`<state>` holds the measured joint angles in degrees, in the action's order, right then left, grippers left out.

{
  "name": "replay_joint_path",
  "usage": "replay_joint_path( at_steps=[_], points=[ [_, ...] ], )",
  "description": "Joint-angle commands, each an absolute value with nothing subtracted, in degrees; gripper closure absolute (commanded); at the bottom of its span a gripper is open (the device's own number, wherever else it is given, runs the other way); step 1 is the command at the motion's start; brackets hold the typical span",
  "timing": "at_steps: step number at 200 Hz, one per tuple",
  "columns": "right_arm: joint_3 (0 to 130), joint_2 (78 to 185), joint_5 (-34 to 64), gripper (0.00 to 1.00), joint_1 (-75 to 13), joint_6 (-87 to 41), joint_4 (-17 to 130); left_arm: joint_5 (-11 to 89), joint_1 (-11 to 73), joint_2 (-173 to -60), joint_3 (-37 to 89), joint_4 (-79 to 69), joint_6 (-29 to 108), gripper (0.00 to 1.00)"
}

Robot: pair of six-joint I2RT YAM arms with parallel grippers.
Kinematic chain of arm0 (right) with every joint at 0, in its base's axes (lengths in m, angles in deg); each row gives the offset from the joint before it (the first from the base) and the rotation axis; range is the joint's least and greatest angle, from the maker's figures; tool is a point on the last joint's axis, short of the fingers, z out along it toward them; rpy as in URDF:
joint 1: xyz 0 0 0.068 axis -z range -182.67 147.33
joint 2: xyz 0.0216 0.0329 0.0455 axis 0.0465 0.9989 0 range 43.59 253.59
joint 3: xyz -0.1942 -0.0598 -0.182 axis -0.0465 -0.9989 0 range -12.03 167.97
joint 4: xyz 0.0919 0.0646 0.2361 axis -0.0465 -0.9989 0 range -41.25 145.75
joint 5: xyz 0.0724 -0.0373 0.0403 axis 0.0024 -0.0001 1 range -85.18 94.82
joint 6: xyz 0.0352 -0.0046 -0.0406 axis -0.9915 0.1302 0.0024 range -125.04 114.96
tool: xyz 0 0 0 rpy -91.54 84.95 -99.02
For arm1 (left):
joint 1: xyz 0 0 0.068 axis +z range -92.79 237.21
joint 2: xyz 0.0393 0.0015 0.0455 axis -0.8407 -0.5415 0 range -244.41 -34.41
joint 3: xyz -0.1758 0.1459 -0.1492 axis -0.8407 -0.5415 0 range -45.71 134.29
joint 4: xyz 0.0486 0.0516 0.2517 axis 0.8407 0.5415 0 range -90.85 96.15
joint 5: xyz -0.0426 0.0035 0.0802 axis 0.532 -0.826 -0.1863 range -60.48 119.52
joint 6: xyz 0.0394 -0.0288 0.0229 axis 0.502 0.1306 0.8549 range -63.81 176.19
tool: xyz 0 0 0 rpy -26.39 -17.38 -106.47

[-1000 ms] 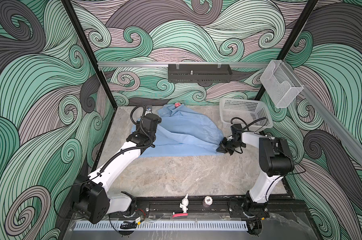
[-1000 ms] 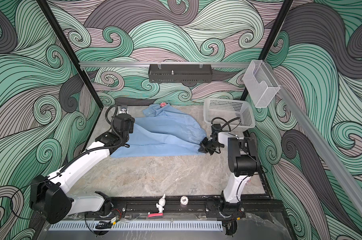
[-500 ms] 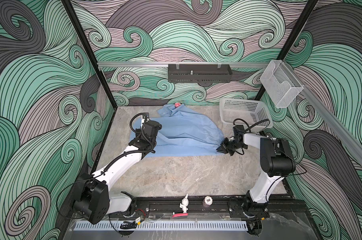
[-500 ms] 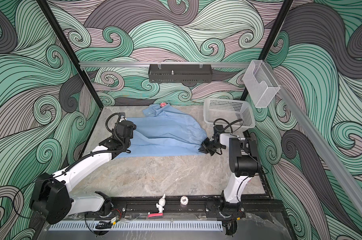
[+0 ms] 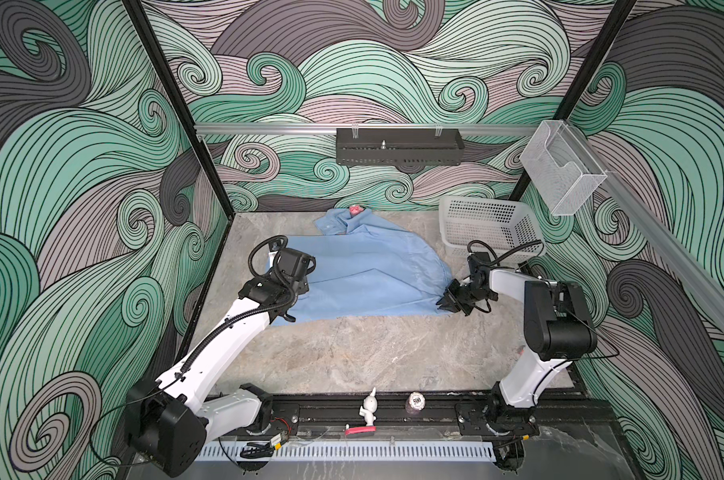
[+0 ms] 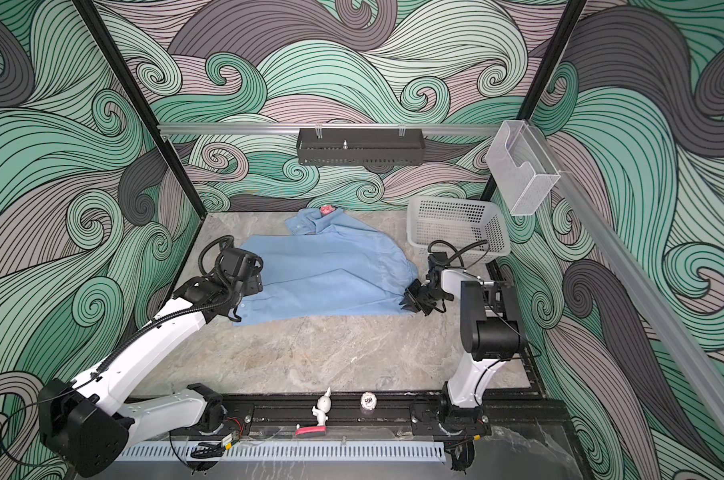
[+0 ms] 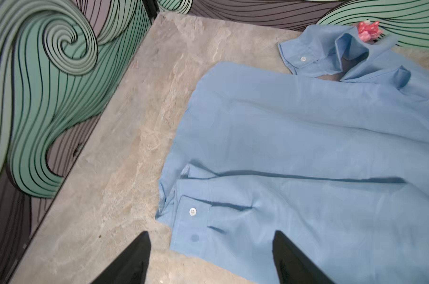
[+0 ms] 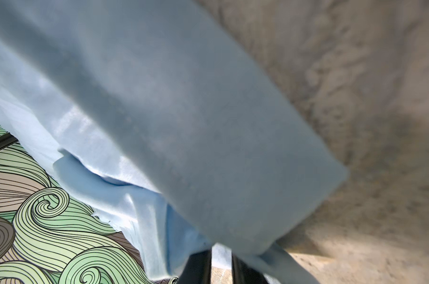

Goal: Fold and stack the long sleeve shirts

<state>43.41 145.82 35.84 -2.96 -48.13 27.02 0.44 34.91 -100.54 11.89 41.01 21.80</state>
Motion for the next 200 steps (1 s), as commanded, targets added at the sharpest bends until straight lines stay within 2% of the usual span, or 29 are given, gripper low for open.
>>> replay_joint_path(
  at_steps=[1,32,63,107,159,200],
  points=[
    [42.23,145.23,33.97,0.82,-2.84,-46.97,25.01,13.14,41.1,-100.99,12.88,51.14,10.65,0.2],
    [41.81,145.29,34.58,0.81,-2.82,-46.45,25.21,26.41,51.91,-102.93,5.8,46.02,7.38,0.2],
    [41.75,145.5,34.96,0.81,-2.94,-45.93,25.12,29.56,57.62,-104.41,1.23,39.97,7.36,0.19],
    [41.88,145.68,35.05,0.81,-2.97,-45.47,24.87,31.75,61.63,-109.15,-4.55,28.49,7.54,0.22],
    [42.11,145.66,34.97,0.81,-2.99,-45.12,24.34,34.18,63.47,-117.96,-4.49,25.5,10.31,0.31],
    [42.35,145.72,34.93,0.81,-3.1,-44.96,24.15,36.22,63.45,-120.16,-5.7,23.27,10.66,0.43]
  ],
)
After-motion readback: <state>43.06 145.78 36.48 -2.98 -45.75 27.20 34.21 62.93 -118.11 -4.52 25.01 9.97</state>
